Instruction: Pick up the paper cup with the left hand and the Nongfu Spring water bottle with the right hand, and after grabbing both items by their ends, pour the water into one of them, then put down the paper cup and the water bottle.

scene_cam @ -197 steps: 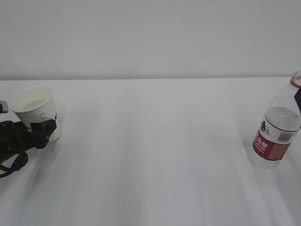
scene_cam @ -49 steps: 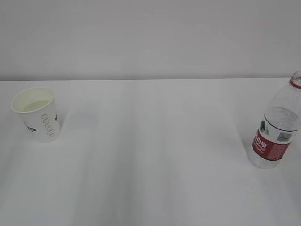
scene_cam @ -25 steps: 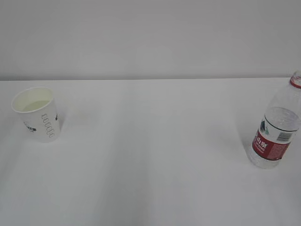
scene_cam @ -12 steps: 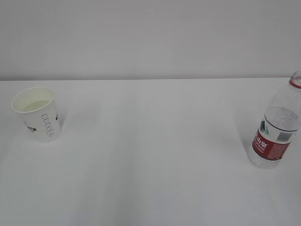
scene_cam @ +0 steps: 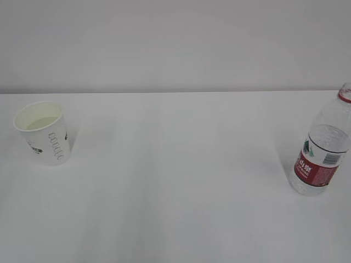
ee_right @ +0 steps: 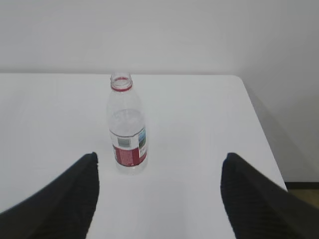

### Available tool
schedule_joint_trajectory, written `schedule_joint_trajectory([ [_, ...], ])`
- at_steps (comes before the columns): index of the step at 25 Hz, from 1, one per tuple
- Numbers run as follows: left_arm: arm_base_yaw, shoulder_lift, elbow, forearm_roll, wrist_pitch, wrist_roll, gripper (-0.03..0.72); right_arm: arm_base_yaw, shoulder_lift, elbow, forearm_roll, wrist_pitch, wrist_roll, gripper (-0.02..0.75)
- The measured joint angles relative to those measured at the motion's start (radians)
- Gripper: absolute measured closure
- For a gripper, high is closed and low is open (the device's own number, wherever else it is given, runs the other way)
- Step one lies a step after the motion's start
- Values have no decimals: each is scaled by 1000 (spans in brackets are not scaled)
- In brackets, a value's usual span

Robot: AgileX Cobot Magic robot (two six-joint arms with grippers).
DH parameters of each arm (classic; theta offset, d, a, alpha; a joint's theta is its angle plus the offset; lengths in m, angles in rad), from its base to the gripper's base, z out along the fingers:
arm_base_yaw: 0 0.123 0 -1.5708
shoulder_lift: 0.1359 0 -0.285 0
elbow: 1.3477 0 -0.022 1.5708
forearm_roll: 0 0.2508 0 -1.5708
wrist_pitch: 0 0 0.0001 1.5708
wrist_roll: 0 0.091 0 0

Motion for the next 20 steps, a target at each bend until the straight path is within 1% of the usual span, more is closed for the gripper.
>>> schedule_joint_trajectory([
  [4,0,0,-12,-58,63,56,286,0,-1,0,0,73,-7,162],
  [8,0,0,-63,-75,129,73,288,0,-1,0,0,135,-10,162],
  [13,0,0,-102,-103,210,75,291,0,-1,19,0,142,-12,162],
  [17,0,0,-103,-150,308,78,291,0,-9,69,9,142,-12,163],
  [20,0,0,-103,-167,330,78,291,0,-41,106,14,144,-13,163],
])
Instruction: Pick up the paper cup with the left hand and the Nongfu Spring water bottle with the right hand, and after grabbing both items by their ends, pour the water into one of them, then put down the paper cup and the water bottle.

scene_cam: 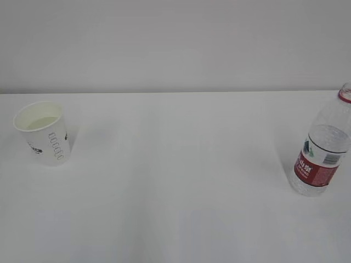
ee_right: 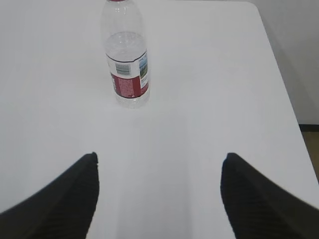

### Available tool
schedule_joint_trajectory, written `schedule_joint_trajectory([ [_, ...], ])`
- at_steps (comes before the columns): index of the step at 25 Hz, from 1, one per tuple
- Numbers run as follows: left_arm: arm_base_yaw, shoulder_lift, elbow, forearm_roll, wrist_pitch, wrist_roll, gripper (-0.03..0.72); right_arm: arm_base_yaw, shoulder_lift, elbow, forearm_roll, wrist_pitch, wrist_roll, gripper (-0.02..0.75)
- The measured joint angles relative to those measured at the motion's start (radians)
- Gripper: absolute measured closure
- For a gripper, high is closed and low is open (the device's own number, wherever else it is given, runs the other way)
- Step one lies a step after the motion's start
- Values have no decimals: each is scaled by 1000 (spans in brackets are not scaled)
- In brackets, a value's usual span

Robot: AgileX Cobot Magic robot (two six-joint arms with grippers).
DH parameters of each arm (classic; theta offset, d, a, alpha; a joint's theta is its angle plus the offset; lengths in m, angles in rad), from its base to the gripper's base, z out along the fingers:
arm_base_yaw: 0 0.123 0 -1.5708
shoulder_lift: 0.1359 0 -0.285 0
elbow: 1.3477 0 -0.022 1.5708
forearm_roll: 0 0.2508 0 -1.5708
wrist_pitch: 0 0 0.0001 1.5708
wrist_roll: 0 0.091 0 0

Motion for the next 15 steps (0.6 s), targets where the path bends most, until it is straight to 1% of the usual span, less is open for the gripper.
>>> schedule_joint_trajectory([
  [9,0,0,-2,-4,6,11,291,0,-140,89,2,-20,0,163],
  [15,0,0,-2,-5,6,31,291,0,-156,157,2,-24,0,164],
])
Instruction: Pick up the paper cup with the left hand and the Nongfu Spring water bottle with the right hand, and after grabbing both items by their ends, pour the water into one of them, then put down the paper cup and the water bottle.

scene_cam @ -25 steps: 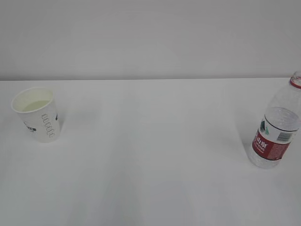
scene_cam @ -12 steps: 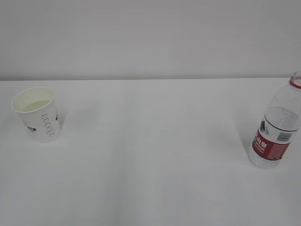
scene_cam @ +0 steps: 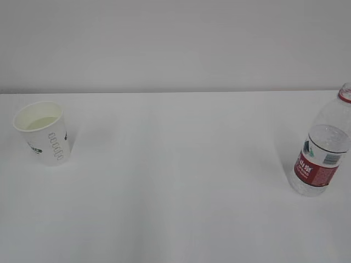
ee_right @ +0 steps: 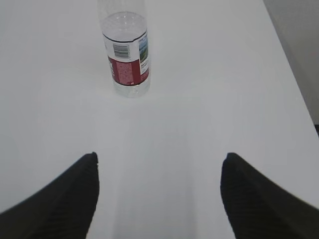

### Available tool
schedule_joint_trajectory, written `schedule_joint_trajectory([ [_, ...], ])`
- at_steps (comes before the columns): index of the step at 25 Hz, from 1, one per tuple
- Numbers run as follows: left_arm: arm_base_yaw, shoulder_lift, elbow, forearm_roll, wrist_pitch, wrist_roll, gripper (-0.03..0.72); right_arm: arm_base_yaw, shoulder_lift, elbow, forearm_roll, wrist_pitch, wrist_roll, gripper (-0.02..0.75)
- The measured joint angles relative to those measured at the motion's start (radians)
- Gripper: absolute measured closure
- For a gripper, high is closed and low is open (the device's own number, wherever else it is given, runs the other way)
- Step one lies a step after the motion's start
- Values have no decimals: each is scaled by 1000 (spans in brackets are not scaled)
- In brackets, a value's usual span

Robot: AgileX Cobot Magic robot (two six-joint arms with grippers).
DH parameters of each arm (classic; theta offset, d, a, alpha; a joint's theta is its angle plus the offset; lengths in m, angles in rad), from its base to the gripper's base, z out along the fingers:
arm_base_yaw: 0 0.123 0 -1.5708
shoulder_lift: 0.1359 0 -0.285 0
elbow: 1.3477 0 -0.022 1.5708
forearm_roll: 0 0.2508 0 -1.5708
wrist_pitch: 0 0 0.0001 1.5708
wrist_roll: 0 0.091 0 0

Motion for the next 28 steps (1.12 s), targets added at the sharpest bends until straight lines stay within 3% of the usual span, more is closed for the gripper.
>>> schedule_joint_trajectory([
  [28,0,0,48,8,-24,15,298,0,0,39,0,-82,0,168],
])
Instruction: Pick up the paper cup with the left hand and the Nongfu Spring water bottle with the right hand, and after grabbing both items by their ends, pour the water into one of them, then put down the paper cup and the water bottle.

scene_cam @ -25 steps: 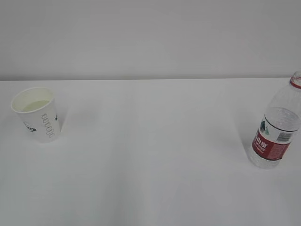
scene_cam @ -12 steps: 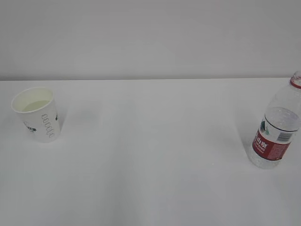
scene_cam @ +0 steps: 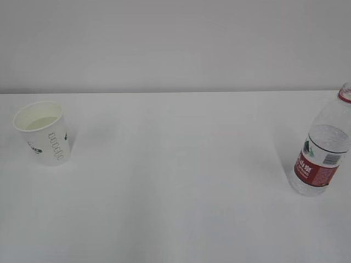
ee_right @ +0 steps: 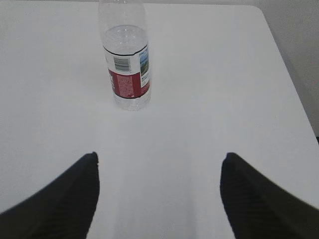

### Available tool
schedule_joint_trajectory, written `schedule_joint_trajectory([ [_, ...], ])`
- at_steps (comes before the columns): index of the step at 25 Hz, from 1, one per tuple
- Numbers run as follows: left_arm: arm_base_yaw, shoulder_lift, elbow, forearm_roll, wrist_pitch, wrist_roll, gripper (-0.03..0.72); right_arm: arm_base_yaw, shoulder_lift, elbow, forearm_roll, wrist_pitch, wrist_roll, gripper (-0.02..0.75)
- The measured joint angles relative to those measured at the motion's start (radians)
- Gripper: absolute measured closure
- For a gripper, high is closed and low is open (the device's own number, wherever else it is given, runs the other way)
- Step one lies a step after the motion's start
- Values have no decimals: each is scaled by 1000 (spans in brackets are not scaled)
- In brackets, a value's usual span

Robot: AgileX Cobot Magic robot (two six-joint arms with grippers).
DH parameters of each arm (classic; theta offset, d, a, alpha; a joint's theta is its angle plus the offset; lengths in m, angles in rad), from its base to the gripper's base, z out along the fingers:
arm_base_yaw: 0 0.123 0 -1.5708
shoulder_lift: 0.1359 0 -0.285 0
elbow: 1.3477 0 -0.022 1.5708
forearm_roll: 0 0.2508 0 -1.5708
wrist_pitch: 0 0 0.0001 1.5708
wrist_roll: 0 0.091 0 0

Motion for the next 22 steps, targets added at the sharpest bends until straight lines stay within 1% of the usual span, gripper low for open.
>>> schedule_joint_trajectory([
  [22,0,0,11,13,0,0,318,0,0,0,0,-1,0,169],
])
